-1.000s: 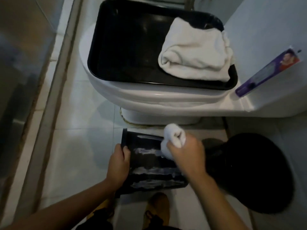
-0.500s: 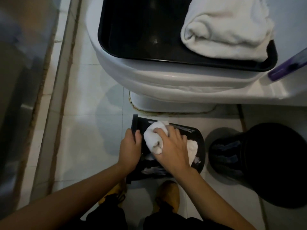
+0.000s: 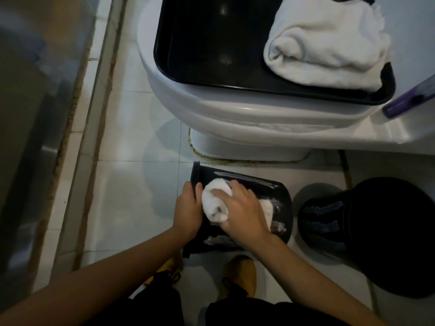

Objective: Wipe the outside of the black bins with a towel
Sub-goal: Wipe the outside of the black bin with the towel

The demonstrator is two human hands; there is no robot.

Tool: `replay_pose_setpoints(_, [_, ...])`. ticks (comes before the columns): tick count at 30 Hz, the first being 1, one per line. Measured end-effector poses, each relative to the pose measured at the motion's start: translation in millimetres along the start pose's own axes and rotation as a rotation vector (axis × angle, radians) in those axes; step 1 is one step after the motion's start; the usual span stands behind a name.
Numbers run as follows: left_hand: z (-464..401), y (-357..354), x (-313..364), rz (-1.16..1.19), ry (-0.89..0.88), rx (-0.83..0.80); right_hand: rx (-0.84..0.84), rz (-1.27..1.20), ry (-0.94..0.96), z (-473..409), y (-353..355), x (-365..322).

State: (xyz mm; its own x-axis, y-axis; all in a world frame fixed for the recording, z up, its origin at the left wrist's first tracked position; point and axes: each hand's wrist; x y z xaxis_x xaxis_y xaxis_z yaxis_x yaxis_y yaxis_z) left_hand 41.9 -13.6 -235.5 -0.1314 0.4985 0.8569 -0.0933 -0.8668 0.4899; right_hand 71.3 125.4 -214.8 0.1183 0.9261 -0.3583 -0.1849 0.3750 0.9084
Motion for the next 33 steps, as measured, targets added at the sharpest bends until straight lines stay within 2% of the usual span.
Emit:
replay_pose_setpoints(2, [1.9, 0.4, -0.5, 0.008, -0.014, 0.014, -0.023, -0.026, -0.013, -4.5, 1.3, 7.4])
replay_pose_setpoints(5, [2.2, -0.9, 1.7, 0.025, -0.031, 0.022, 0.025, -0.112, -0.310, -32.1, 9.8, 10.7])
replay_pose_setpoints(6, [1.4, -1.2, 2.1, 0.027, -0.030, 0.020, 0.029, -0.138, -0.342, -36.5, 12.0, 10.4])
replay_pose_setpoints(7, [0.4, -1.1, 2.4, 0.026, -0.028, 0.019, 0.021, -0.113, -0.304, -34.6, 12.4, 9.1])
replay_pose_setpoints(10, [-3.4, -0.1, 1.8, 0.030, -0.008, 0.019, -0.039, -0.011, 0.008, -6.4, 5.4, 7.7])
replay_pose_setpoints(11, [-4.3, 0.2, 2.1, 0.030, -0.006, 0.018, -0.051, 0.000, 0.061, 0.7, 1.3, 10.0])
replay_pose_setpoints(12, [-4.7, 0.1, 1.8, 0.025, -0.009, 0.021, -0.050, -0.008, 0.060, 0.3, -2.1, 12.2])
replay_pose_setpoints(13, [-5.3, -0.3, 1.7, 0.024, -0.014, 0.027, -0.023, -0.037, -0.023, -5.2, -3.2, 11.1])
replay_pose_setpoints(15, [-7.5, -1.2, 2.5, 0.036, -0.014, 0.029, 0.070, -0.164, -0.326, -22.2, -0.3, 7.8])
replay_pose_setpoints(16, [-8.8, -1.5, 3.0, 0.043, -0.014, 0.024, 0.087, -0.191, -0.407, -27.7, 1.7, 7.1])
replay_pose_setpoints(17, [-10.0, -2.0, 2.5, 0.041, -0.012, 0.020, 0.080, -0.171, -0.378, -28.5, 2.0, 6.2])
replay_pose_setpoints(20, [-8.0, -1.3, -1.4, -0.004, 0.004, 0.011, -0.077, -0.059, 0.022, -6.5, 0.3, 9.6])
replay_pose_setpoints(21, [-6.2, -1.1, -1.3, -0.016, -0.001, 0.006, -0.115, -0.055, 0.053, -5.0, 0.5, 16.3])
replay_pose_setpoints(22, [-5.5, -1.0, -0.2, -0.023, -0.009, 0.007, -0.124, -0.091, -0.036, -8.1, 1.5, 20.3])
replay_pose_setpoints(24, [-6.5, -1.4, 0.7, -0.014, -0.012, 0.017, -0.007, -0.251, -0.426, -22.5, 4.6, 20.1])
replay_pose_setpoints(25, [-6.6, -2.0, 0.8, -0.002, -0.010, 0.018, 0.034, -0.278, -0.518, -27.6, 7.0, 17.5])
replay_pose_setpoints(26, [-5.9, -1.9, 0.8, 0.003, -0.008, 0.015, 0.059, -0.209, -0.455, -29.0, 7.5, 17.8])
replay_pose_setpoints(27, [-4.4, -1.8, 0.2, -0.002, -0.008, 0.010, 0.036, -0.142, -0.313, -25.6, 7.1, 17.9])
replay_pose_setpoints(29, [-1.5, -1.2, -1.2, -0.022, -0.022, 0.011, -0.072, -0.090, -0.093, -15.6, 1.6, 24.3])
replay_pose_setpoints(30, [-0.9, -0.8, -1.0, -0.026, -0.026, 0.010, -0.104, -0.098, -0.111, -13.8, 1.5, 26.0])
replay_pose_setpoints(33, [-8.2, -0.7, 2.4, -0.002, 0.000, -0.007, -0.019, -0.083, -0.327, -19.2, 4.8, 14.7])
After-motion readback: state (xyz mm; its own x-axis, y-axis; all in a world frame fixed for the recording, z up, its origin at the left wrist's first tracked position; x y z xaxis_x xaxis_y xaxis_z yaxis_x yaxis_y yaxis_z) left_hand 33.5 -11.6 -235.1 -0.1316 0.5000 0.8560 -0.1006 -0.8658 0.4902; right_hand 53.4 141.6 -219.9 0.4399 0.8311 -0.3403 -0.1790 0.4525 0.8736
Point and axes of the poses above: each hand's wrist, its own z-axis away from the middle knuckle, its own y-axis out of the back of the hand, x = y × z, and after that the axes turned 15 degrees about -y, right-handed
